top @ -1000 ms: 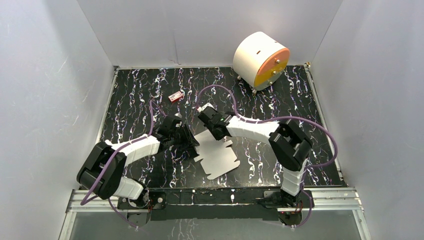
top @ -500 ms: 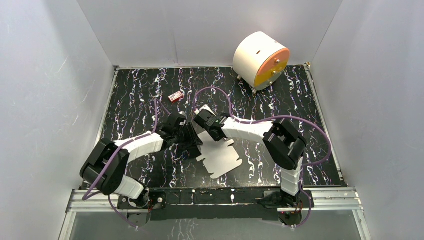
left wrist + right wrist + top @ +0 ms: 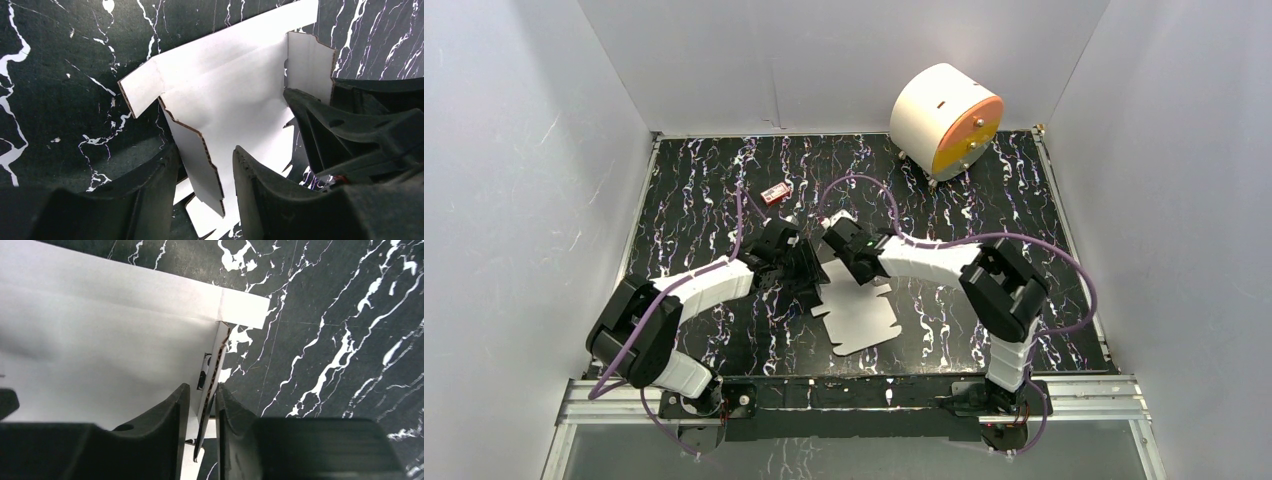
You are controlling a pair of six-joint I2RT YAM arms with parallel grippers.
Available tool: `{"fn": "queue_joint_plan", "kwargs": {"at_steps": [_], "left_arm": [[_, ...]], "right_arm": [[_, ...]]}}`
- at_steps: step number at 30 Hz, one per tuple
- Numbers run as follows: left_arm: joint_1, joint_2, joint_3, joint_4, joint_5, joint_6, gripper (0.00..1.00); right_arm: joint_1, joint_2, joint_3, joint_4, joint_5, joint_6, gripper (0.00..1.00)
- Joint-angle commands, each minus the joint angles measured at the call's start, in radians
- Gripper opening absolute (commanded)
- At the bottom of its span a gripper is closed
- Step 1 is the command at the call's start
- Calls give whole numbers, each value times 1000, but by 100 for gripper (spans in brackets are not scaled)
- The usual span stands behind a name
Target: Fold the paper box
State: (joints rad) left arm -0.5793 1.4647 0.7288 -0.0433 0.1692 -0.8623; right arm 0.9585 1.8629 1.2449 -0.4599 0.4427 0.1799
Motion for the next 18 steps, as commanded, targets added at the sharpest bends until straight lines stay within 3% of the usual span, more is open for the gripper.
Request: {"fn": "queue_joint_plan", "kwargs": {"at_steps": [1,9,18], "left_arm": [[-8,-22,41,-10,-34,39,43],[7,-25,36,-26,-57,92,50],[20,-177,-15,-94,-136,133,59]], "right_arm": [[-46,-120,-65,131,-160,23,36],[-156,-252,-256,320,-385,80,52],[-248,-302,-438,534,-547,164,53]]}}
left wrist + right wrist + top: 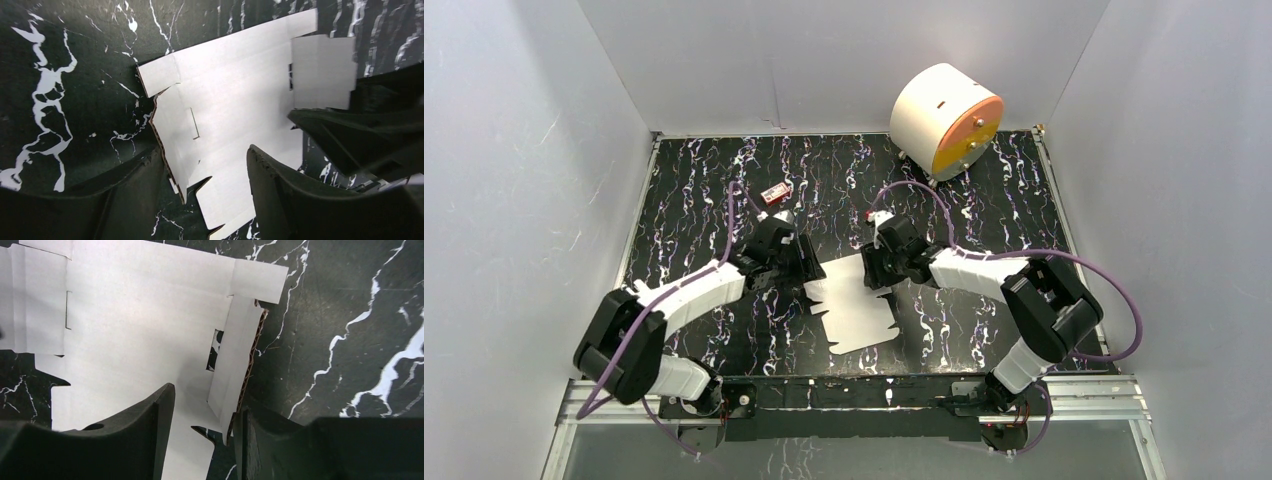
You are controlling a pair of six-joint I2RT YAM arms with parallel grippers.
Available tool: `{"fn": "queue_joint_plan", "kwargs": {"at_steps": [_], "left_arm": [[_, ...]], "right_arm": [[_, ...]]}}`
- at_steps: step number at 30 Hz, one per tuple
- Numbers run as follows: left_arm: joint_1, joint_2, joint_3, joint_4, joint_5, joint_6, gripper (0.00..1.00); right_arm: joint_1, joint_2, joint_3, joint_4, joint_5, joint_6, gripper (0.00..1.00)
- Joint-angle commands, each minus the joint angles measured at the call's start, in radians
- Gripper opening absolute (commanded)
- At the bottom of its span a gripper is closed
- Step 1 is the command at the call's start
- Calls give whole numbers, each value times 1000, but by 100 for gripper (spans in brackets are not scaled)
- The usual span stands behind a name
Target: Fold the paper box
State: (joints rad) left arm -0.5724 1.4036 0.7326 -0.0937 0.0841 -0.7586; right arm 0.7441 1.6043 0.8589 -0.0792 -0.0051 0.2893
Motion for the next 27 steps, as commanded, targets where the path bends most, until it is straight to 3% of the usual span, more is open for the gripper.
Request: {"fn": "queue_joint_plan", "kwargs": {"at_steps": [1,8,14,19,27], "left_arm": [[17,-138,-34,-48,-52,26,60],[28,-276,-158,-63,-17,-32,63],[29,-348,-250,-35,35,-98,64],[29,-376,-286,-1,55,-128,65],[29,-369,-325,87,83,-185,67]], "right_arm": [[-43,-46,-73,175,-112,65,52],[-113,-68,-207,341,-218,150,42],[-160,-79,-265,467,-291,215,28],[-189,-83,-315,588,-355,287,14],[-227,-100,-392,763,-404,408,4]]}}
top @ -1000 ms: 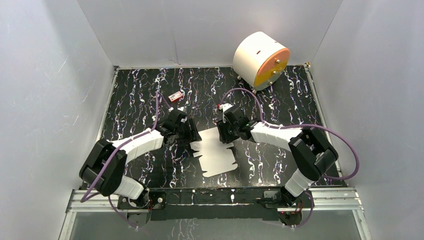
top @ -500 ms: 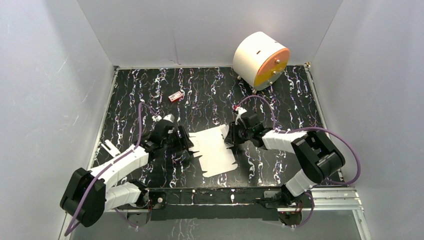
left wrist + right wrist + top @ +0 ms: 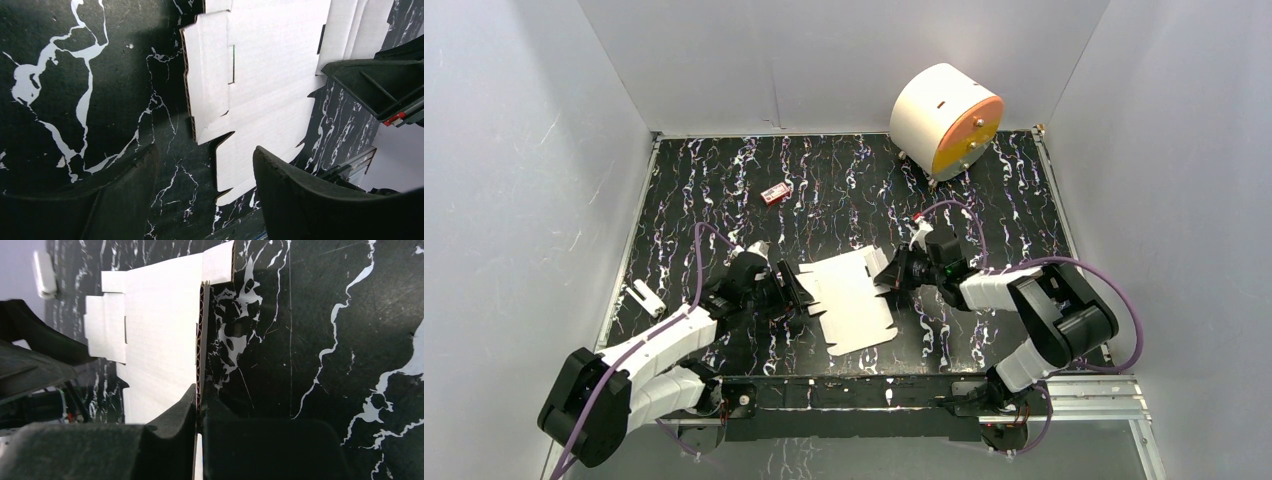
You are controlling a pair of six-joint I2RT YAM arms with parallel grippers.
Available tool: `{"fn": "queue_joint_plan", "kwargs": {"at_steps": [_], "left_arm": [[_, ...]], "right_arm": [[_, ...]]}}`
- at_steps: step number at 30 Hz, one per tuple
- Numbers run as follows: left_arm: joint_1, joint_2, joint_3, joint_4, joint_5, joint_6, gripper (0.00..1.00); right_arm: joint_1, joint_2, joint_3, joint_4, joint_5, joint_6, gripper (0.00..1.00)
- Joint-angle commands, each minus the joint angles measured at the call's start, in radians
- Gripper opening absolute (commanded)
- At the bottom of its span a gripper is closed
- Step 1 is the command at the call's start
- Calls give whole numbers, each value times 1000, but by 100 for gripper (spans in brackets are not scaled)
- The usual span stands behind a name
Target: Fold the paper box
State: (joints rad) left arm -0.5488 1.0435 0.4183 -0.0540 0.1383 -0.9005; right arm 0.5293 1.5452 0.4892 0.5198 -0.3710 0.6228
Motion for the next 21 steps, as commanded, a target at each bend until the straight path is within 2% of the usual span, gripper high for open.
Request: {"fn": "queue_joint_plan", "kwargs": {"at_steps": [1,10,15,21], "left_arm": [[6,-6,-15,85,32,-53,67],[4,36,-64,278,40,-110,68],[5,45,-79,296,-5,-129,68],[5,65,-141,401,-32,-203,66]], "right_arm": [[-12,-46,-29,175,-29,86,3],[-14,-87,-83,258,22,178,0],[-15,-132,-115,275,57,212,0],[-17,-163,-136,294,72,239,0]]}}
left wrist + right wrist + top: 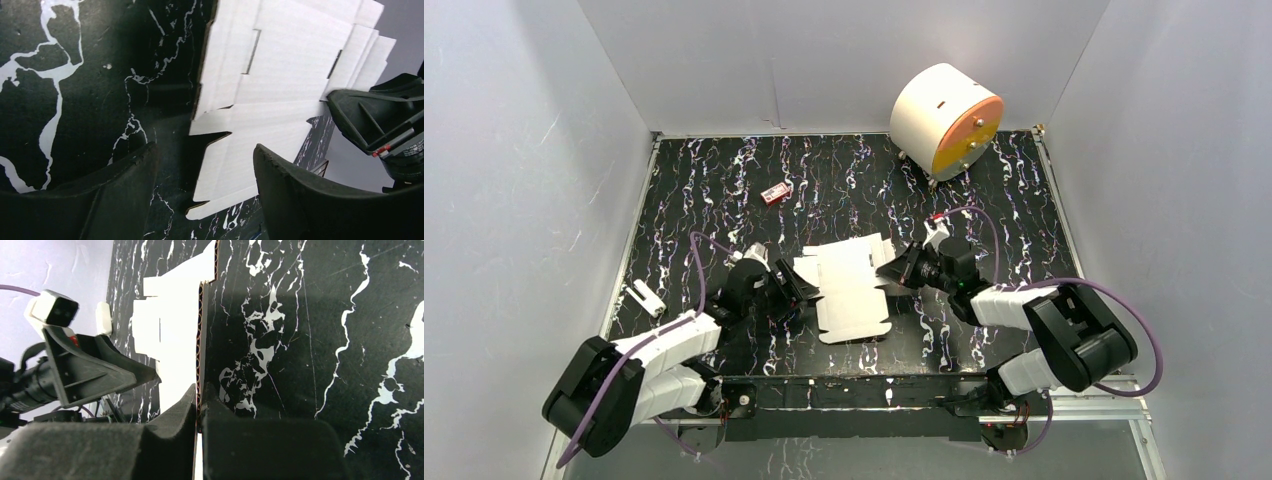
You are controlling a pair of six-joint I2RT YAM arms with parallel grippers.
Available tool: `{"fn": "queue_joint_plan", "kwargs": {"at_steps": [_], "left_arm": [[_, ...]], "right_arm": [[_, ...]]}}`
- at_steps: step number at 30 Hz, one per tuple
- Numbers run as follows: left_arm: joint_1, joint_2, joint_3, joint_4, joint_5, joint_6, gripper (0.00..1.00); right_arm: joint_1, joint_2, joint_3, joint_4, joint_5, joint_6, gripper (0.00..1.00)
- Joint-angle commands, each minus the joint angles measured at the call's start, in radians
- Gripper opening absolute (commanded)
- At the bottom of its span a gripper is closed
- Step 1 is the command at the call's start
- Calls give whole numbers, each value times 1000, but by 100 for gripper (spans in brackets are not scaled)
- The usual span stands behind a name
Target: Fold the paper box
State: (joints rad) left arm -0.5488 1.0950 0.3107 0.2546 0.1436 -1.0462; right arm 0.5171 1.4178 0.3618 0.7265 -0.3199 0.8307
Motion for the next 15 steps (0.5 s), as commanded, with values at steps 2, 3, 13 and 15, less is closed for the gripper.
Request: {"fn": "queue_joint_plan", "kwargs": {"at_steps": [2,3,13,15], "left_arm": [[5,27,-56,153,-35,-74,65],[5,32,-68,184,-37,-81,64],[6,105,-121,435,-29,-100,55],[6,126,-115,446,-25,-99,51]], "right_arm": [[-6,-39,-22,110,19,44,0],[-6,-38,-26,121,17,49,0],[-6,-24,-25,149,-11,69,0],[-6,-22,-25,153,-13,71,0]]}}
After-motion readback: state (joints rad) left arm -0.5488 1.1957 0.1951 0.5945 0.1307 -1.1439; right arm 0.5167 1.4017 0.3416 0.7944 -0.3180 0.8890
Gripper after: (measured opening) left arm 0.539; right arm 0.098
